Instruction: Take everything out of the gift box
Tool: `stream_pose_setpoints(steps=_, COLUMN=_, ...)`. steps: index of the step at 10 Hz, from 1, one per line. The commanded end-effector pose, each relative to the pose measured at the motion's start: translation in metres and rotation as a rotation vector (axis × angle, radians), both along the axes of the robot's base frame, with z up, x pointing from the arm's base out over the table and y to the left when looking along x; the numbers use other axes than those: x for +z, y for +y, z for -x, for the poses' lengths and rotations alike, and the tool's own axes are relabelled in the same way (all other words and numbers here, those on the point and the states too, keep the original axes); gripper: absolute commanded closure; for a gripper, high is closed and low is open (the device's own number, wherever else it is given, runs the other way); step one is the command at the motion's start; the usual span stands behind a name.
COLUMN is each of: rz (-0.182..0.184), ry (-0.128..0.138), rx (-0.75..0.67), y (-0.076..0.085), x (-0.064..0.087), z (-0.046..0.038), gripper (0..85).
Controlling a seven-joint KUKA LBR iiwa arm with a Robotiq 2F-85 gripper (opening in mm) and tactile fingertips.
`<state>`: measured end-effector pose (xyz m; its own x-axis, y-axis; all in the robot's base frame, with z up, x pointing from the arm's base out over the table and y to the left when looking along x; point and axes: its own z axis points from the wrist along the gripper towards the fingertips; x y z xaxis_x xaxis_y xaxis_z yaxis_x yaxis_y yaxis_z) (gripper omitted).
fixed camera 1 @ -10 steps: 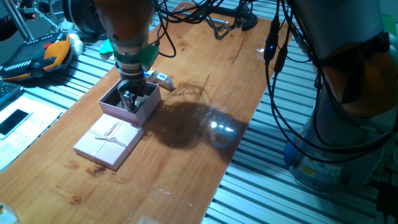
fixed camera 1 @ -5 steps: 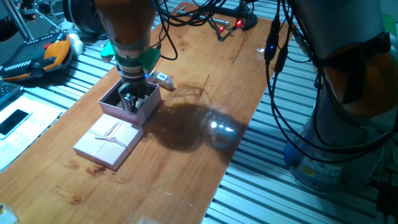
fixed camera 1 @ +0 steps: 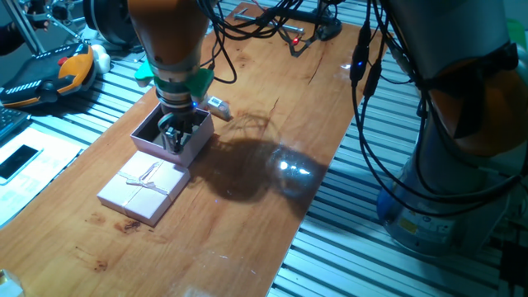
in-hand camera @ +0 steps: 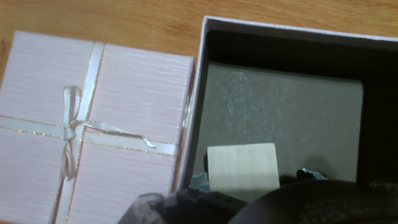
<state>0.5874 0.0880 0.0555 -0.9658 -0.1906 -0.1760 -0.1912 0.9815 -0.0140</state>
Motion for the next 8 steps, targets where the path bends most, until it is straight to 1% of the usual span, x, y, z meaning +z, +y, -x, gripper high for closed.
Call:
stream_pose_setpoints(steps=1, rz=0.000, ry=-0.002, rx=-0.002, y=-0.0001, x=-0.0008, z=-0.0001, gripper=14.0)
stream_pose_setpoints(steps=3, rz=0.005, ry=-0.004, rx=0.000, y=-0.0002, x=-0.0007, z=-0.0001, gripper=16.0)
stream_pose_setpoints(steps=4, rz=0.007, ry=-0.005, rx=0.004, y=-0.0004, x=-0.0007, z=-0.0001, gripper=22.0)
stream_pose_setpoints(steps=5, rz=0.008, ry=-0.005, rx=0.011, y=-0.0009, x=-0.0005, z=-0.0001, gripper=38.7)
stream_pose_setpoints(steps=6, rz=0.009, ry=-0.002, rx=0.015, y=-0.0011, x=-0.0002, z=0.0000, gripper=49.3)
stream_pose_setpoints(steps=7, rz=0.009, ry=-0.002, rx=0.017, y=-0.0015, x=-0.0001, z=0.0000, gripper=55.0)
stream_pose_setpoints(steps=8, rz=0.007, ry=-0.001, rx=0.021, y=-0.0026, x=0.0002, z=-0.0002, gripper=65.3)
